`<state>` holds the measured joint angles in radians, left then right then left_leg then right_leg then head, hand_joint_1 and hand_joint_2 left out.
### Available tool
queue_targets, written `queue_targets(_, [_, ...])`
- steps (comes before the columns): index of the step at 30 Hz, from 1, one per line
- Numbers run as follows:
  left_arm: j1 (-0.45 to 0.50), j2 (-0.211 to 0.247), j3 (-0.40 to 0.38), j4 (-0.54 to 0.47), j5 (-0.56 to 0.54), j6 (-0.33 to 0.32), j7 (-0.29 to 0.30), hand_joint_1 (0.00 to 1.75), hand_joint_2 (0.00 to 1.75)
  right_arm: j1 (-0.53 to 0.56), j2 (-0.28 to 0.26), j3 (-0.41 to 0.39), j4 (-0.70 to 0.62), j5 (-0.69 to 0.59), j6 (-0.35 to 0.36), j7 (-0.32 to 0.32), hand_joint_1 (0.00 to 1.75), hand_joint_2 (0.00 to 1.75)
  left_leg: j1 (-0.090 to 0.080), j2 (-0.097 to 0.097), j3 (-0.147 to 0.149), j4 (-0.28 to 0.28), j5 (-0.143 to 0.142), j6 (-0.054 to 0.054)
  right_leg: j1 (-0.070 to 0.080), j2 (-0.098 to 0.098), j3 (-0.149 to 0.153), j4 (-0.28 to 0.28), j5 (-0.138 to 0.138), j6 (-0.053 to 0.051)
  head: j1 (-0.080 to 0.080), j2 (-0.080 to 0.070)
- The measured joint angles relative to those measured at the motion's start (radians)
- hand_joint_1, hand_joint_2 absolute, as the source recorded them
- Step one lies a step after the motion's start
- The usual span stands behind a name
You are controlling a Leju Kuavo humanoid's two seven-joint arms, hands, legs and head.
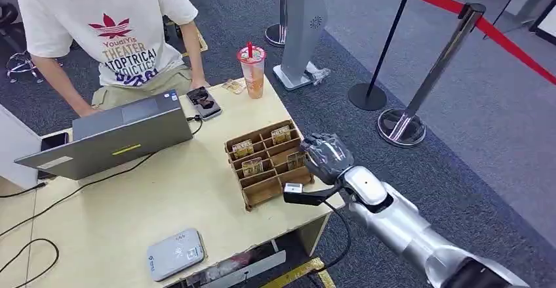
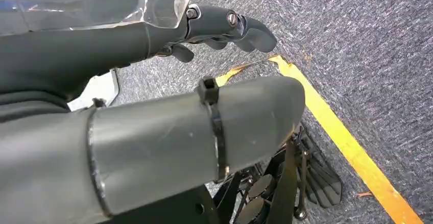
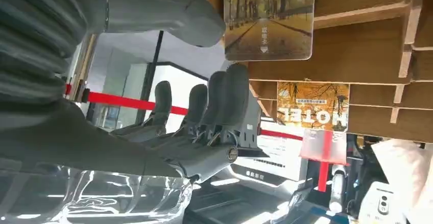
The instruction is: Pass the card to the sensor for recognition and then transmit it.
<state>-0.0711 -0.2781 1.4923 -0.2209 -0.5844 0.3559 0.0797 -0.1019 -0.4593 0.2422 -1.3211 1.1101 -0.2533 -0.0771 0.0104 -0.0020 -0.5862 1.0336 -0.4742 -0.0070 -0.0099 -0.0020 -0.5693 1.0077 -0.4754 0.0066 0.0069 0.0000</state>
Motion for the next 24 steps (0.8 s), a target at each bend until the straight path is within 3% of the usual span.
queue_targets(13, [0.000, 0.003, 0.000, 0.000, -0.002, -0.003, 0.001, 0.00, 0.00, -0.004, 0.000, 0.000, -0.006, 0.003, 0.002, -0.002, 0.99, 1.75, 0.000, 0.000, 0.000, 0.000, 0.000, 0.000, 0.000, 0.000, 0.000, 0.000, 0.000, 0.000, 0.000, 0.000])
queue_targets(24, [0.000, 0.003, 0.000, 0.000, 0.006, 0.003, 0.002, 0.00, 0.00, -0.071, 0.008, 0.024, 0.025, 0.006, 0.015, -0.022, 1.08, 1.75, 0.000, 0.000, -0.001, 0.000, 0.000, 0.000, 0.000, 0.000, 0.000, 0.000, 0.000, 0.000, 0.000, 0.000])
